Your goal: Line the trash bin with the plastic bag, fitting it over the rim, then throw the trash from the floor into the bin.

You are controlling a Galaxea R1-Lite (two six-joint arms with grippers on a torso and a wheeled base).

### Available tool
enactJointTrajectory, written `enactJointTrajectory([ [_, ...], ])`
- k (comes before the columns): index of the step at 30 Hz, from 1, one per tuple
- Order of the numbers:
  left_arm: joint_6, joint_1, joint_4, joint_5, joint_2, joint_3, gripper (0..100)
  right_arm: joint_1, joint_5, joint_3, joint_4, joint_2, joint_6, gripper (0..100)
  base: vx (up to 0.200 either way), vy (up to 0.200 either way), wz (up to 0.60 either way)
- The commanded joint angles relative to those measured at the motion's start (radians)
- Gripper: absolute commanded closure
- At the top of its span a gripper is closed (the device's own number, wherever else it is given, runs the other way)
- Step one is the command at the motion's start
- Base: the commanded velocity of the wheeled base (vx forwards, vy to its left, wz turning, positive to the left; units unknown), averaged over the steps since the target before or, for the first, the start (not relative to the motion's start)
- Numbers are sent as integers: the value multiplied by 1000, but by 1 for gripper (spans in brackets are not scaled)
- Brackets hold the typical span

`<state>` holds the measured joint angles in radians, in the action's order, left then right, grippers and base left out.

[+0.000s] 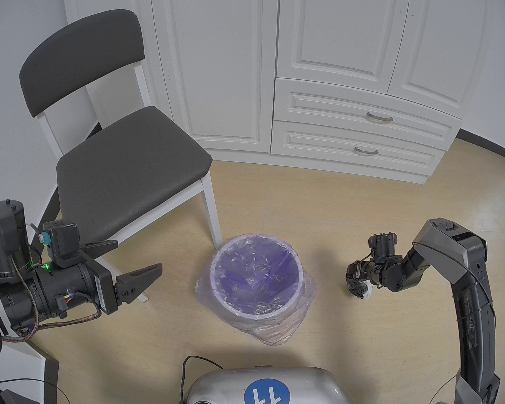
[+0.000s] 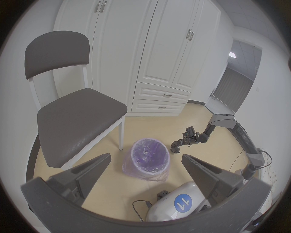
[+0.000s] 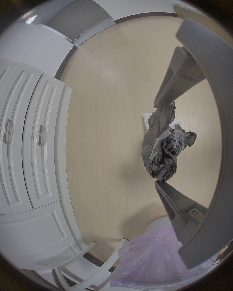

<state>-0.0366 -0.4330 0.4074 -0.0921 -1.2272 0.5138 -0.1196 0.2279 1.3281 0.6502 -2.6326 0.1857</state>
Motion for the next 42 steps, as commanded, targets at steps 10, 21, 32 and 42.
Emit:
enactJointTrajectory([
  [10, 0, -1, 1, 2, -11, 0, 0, -3, 2, 26, -32, -6, 0, 0, 0, 0, 0],
  [21, 0, -3, 1, 2, -11, 0, 0, -2, 2, 45, -77, -6, 0, 0, 0, 0, 0],
  [32, 0, -1, 1, 2, -8, 0, 0, -3, 2, 19, -139, 20, -2, 100, 0, 0, 0],
  [42, 0, -1, 1, 2, -1, -8, 0, -8, 8, -13, -141, 34, -14, 100, 0, 0, 0],
])
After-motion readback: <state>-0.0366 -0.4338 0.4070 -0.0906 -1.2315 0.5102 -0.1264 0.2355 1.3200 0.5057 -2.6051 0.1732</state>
